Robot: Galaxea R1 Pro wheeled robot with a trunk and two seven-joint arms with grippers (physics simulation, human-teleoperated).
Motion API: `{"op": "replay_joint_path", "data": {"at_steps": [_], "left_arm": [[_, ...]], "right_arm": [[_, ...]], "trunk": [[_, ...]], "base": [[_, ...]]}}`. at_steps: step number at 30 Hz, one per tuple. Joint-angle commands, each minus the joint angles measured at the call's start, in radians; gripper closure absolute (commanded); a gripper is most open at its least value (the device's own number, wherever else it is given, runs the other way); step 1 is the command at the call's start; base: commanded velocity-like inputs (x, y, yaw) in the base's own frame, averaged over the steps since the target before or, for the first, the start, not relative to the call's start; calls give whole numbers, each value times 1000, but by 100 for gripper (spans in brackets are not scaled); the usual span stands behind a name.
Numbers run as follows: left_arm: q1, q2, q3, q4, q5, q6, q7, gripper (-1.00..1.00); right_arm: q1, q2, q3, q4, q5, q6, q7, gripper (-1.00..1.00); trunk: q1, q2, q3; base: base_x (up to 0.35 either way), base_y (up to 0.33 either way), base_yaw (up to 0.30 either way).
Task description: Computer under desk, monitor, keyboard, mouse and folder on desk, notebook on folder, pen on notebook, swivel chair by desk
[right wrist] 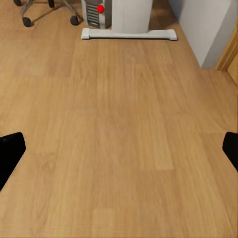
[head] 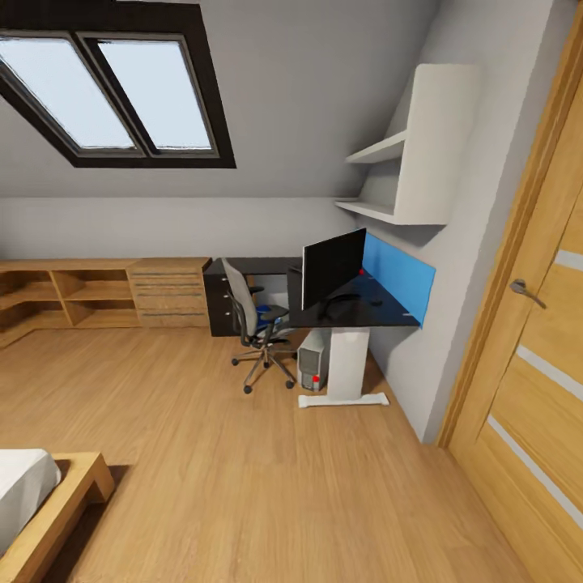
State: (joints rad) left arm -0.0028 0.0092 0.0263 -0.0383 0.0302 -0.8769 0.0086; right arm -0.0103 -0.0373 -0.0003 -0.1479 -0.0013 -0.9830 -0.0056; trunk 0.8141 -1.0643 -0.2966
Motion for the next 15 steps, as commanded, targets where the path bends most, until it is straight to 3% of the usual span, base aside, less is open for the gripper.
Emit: {"op": "replay_joint_path", "data": {"at_steps": [1, 6, 15], "left_arm": [[0, 0, 2, 2, 0, -8, 0, -100], [0, 1, 3, 4, 1, -16, 2, -100], [0, 2, 4, 5, 2, -17, 3, -100]], "right_arm": [[0, 0, 0, 5, 0, -12, -1, -100], [0, 0, 1, 13, 1, -24, 0, -100], [0, -1, 1, 15, 1, -26, 0, -100]], "trunk": [[0, -1, -1], [0, -1, -1], [0, -1, -1]], "base": [[22, 0, 286], [177, 0, 286], [307, 16, 286]]}}
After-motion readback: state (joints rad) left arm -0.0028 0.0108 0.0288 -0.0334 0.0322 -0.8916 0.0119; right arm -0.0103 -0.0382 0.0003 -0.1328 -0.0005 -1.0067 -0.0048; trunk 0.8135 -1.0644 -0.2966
